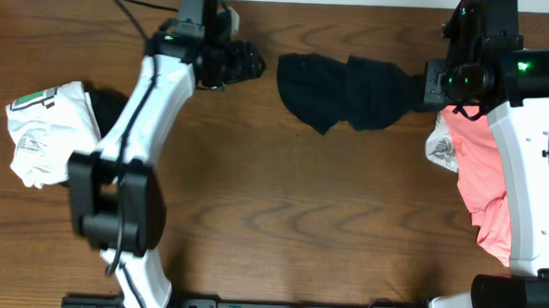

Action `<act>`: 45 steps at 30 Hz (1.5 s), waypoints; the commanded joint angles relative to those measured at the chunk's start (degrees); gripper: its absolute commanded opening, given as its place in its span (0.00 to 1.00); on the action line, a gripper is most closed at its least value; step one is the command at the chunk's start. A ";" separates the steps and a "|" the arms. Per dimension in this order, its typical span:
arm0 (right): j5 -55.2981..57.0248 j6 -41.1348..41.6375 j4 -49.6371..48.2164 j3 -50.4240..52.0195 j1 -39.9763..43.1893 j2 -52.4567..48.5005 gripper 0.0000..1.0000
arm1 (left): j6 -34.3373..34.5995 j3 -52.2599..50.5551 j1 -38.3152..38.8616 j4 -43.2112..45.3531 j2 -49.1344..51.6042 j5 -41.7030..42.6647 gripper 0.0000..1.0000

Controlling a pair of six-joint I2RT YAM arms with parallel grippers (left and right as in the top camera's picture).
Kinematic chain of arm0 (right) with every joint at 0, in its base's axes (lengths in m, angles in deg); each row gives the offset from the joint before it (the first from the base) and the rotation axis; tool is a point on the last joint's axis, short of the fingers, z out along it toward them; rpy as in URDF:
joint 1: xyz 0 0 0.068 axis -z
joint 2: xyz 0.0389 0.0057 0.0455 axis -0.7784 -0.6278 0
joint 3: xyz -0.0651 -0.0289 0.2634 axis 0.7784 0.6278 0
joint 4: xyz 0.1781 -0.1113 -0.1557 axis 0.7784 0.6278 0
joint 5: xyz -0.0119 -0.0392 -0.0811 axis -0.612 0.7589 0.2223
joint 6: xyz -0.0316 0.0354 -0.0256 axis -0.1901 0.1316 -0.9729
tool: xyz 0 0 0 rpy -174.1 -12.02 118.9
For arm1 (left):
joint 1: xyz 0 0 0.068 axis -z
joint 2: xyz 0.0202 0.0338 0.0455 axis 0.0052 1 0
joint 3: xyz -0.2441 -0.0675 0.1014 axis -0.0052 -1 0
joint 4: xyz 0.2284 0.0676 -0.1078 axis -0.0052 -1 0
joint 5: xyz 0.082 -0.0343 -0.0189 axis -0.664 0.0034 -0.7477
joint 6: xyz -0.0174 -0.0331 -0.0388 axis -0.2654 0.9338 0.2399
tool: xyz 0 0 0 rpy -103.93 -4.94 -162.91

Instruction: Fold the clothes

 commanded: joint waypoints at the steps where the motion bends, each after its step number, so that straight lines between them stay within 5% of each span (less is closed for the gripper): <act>1: 0.52 -0.83 0.55 0.17 0.55 -0.26 0.01 | -0.72 -0.50 -0.09 3.87 5.84 6.99 0.71; 12: 0.52 -0.83 0.98 0.20 0.55 -0.26 0.01 | 3.17 -0.50 0.42 15.32 17.49 16.26 0.71; 27: 0.52 -0.83 1.57 0.20 0.55 -0.26 0.01 | 5.11 -0.50 4.57 19.85 21.46 14.47 0.70; 34: 0.52 -0.83 1.64 0.20 0.55 -0.26 0.01 | 5.55 -0.48 4.98 20.44 21.46 14.47 0.43; 40: 0.55 -0.83 1.62 0.20 0.55 -0.26 0.01 | 5.57 -0.48 4.98 20.41 21.44 14.51 0.07; 45: 0.55 -0.83 1.64 0.20 0.55 -0.26 0.01 | 5.46 -0.44 4.96 18.05 20.55 14.49 0.06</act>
